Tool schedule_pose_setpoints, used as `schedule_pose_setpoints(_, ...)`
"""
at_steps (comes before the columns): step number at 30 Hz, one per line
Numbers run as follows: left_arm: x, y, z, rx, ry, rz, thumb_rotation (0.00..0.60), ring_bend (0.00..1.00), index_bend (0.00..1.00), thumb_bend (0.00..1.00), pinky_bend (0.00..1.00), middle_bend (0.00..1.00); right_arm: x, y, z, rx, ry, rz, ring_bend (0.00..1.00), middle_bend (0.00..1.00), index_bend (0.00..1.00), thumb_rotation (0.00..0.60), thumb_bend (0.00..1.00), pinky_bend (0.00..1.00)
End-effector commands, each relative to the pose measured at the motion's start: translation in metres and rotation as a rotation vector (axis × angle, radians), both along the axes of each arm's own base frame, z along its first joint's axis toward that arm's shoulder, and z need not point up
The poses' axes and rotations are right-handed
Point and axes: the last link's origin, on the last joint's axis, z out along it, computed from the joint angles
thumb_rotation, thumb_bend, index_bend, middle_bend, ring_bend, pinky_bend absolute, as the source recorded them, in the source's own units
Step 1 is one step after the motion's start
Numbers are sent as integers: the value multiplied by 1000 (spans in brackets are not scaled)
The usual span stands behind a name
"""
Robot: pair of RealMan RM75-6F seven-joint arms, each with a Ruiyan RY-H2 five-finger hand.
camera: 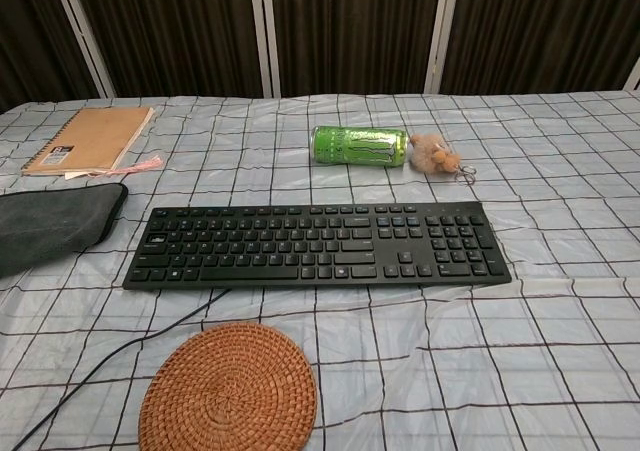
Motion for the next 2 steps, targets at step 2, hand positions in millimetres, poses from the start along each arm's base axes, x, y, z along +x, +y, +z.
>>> schedule_pose_setpoints(2,-2,-4,-2,19,-17,-15,600,0,0,100,0,0,1,1,-1,-4,3,8,0,0,70,600,102,6)
